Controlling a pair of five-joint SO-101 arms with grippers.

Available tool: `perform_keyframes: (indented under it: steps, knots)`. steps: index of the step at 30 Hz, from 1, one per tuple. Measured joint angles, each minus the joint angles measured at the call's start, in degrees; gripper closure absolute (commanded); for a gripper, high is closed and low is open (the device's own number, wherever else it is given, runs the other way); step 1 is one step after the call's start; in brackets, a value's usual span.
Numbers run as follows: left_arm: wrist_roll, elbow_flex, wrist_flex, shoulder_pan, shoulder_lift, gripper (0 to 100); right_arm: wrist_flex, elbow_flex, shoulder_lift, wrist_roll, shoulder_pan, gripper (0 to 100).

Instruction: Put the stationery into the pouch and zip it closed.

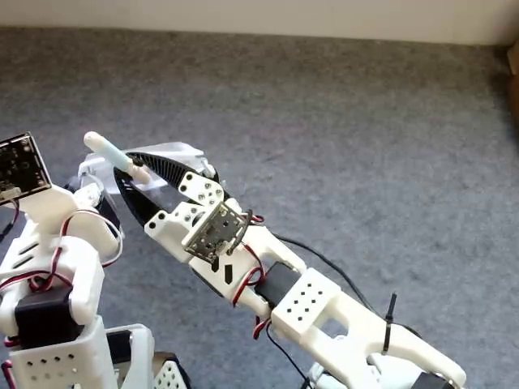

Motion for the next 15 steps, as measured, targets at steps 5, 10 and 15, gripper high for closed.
perform_keyframes:
  steps: [5,10,15]
  knots:
    - [0.0,0.0,0.0,0.0,0.0,99,-5.1,0.0,5.3,0.0,1.1,99.4]
    - [0.0,0.0,0.0,0.0,0.0,99,-11.6,0.0,9.8,0.0,2.0,99.1]
    - [0.0,0.0,0.0,0.0,0.0,99,-12.1,0.0,9.8,0.1,2.1,88.5]
